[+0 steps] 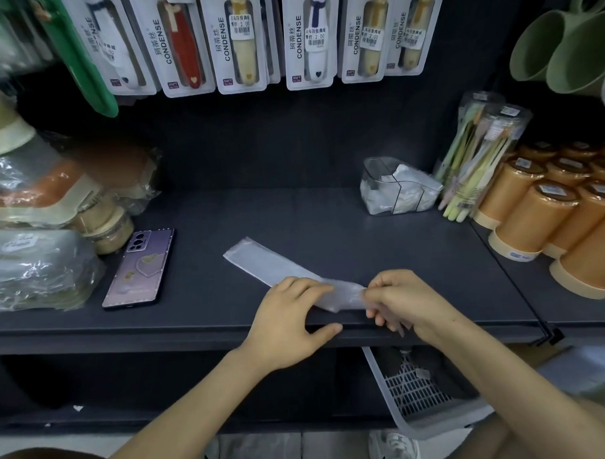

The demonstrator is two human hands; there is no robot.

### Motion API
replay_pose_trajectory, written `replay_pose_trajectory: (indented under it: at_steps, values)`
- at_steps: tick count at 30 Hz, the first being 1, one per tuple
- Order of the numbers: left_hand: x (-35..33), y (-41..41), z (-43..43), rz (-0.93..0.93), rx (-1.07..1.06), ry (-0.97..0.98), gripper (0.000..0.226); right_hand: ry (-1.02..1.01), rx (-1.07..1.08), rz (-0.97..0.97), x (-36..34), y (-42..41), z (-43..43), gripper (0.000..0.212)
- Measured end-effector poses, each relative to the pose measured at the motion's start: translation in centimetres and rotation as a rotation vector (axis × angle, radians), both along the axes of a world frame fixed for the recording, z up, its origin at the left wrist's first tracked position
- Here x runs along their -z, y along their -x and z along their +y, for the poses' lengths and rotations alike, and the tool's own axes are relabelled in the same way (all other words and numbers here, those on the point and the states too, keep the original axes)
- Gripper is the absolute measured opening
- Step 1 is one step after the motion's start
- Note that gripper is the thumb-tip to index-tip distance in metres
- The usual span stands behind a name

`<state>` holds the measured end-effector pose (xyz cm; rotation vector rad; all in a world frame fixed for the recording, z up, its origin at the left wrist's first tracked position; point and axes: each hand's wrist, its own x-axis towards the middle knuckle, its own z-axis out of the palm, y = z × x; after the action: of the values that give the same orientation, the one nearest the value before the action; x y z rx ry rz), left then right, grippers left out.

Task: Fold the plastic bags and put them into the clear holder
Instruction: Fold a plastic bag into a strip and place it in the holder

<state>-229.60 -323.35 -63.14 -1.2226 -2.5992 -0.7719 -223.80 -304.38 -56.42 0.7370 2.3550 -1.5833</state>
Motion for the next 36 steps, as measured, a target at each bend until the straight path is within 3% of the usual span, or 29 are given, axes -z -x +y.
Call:
replay_pose_trajectory:
  at_steps: [3, 6, 10, 12, 17, 21, 27, 31, 36]
  values:
    - [0.2, -0.1, 0.5, 0.043, -0.044, 0.020, 0.054, 0.250, 0.030, -0.044, -1.0, 0.5, 0.0, 0.012]
    - [-0.2, 0.1, 1.1, 0.031, -0.123, -0.086, 0.038, 0.410, 0.010, -0.021, -2.4, 1.3, -0.1, 0.017]
    - [-1.6, 0.7, 1.4, -0.211, -0.317, -0.295, 0.018, 0.618, 0.081, 0.170, -3.7, 2.9, 0.5, 0.038]
    - [-1.9, 1.3, 1.3, -0.384, -0.376, -0.383, 0.024, 0.565, 0.080, 0.199, -2.9, 3.8, 0.0, 0.042]
    - [-2.9, 2.4, 0.6, -0.772, -0.440, -0.663, 0.034, 0.211, -0.020, 0.144, 0.8, 5.1, -3.7, 0.035]
    - [-2.8, 2.7, 0.1, -0.843, -0.401, -0.678, 0.038, 0.153, 0.010, 0.199, 1.8, 5.5, -5.0, 0.010]
    - [-3.0, 3.1, -0.8, -0.980, -0.313, -0.696, 0.019, 0.129, 0.026, 0.351, 2.1, 5.2, -5.3, 0.007]
    - [-3.3, 3.7, -1.6, -1.163, -0.303, -0.736, 0.046, 0.160, -0.064, 0.309, 2.3, 5.0, -4.6, 0.011]
    - [-4.2, 4.7, -2.1, -1.262, -0.293, -0.860, 0.021, 0.149, -0.165, 0.156, 1.9, 5.5, -3.8, 0.013]
